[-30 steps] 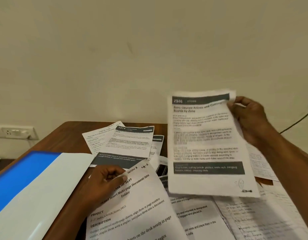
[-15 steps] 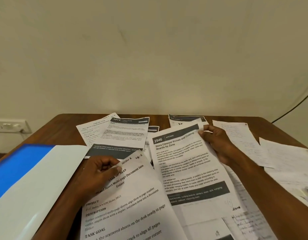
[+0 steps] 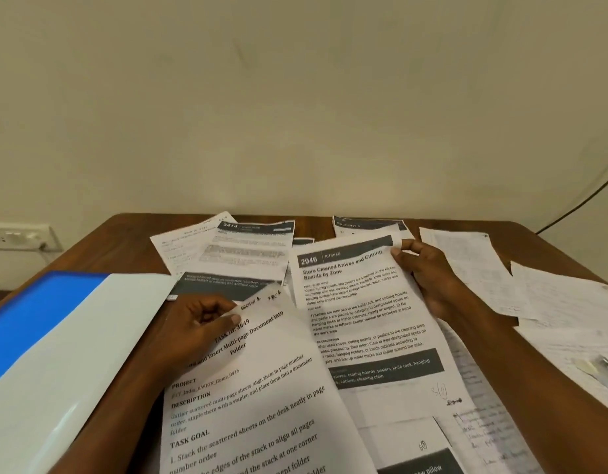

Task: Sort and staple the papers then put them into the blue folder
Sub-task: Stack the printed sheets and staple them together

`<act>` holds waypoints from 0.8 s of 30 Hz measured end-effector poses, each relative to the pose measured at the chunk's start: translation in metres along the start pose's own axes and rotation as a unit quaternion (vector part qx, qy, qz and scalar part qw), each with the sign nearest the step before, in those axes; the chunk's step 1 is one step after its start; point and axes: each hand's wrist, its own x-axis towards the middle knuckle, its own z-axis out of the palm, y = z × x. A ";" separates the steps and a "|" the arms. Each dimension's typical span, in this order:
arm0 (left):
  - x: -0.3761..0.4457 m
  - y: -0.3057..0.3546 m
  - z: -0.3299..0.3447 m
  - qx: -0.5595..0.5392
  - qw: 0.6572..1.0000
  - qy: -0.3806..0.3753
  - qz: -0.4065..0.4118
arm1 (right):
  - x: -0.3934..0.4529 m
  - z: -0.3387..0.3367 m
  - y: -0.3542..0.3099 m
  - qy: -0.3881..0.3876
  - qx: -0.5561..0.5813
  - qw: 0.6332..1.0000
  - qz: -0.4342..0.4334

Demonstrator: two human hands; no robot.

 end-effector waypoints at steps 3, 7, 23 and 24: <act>0.002 0.003 0.001 -0.002 1.000 0.006 0.000 | -0.006 0.007 0.007 -0.005 0.017 1.000 0.019; 0.002 0.009 0.002 0.016 1.000 0.008 -0.004 | -0.014 0.019 0.023 -0.021 0.019 0.999 0.033; 0.010 0.006 0.002 0.106 0.993 0.050 0.030 | -0.032 0.087 0.034 -0.020 0.055 0.998 0.019; 0.009 0.005 0.002 0.103 0.993 0.056 0.028 | -0.034 0.089 0.034 -0.035 0.035 0.999 0.023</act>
